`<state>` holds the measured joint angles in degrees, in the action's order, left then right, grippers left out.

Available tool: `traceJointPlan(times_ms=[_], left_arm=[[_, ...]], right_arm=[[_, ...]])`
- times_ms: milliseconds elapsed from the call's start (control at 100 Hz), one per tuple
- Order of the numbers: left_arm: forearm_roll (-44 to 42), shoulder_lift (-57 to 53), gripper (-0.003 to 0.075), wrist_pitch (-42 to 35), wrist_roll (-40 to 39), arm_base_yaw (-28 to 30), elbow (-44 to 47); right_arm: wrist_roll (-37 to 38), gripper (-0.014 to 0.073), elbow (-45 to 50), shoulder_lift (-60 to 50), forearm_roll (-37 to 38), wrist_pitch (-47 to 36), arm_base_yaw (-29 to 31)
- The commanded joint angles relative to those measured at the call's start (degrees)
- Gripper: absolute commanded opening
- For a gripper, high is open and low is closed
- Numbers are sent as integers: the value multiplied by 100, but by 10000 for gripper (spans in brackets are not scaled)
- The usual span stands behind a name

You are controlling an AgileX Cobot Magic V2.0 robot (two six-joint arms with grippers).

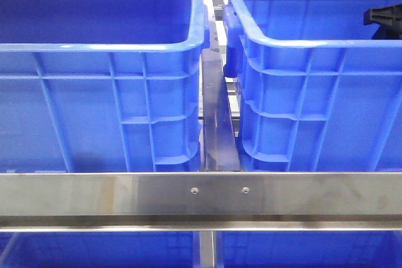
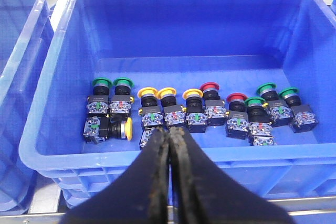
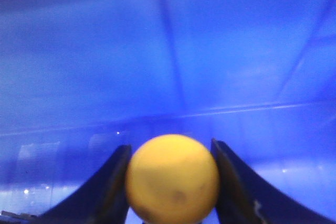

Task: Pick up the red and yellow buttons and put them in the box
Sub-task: 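Carry the yellow button with the right gripper over the empty crate, then lower the yellow button into the crate and open the right gripper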

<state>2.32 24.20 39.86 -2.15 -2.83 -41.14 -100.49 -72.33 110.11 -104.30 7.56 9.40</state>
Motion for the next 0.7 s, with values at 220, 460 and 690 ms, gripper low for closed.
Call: traceJointPlan(times_ms=[220, 460, 690], left_arm=[[49, 31, -19, -456, -22, 37, -144], [49, 31, -19, -556, -22, 37, -144], [49, 31, -19, -616, -22, 37, -144]], right_arm=[[-102, 157, -150, -220, -88, 174, 27], [-96, 351, -150, -220, -89, 174, 27], [-96, 407, -150, -220, -117, 174, 27]])
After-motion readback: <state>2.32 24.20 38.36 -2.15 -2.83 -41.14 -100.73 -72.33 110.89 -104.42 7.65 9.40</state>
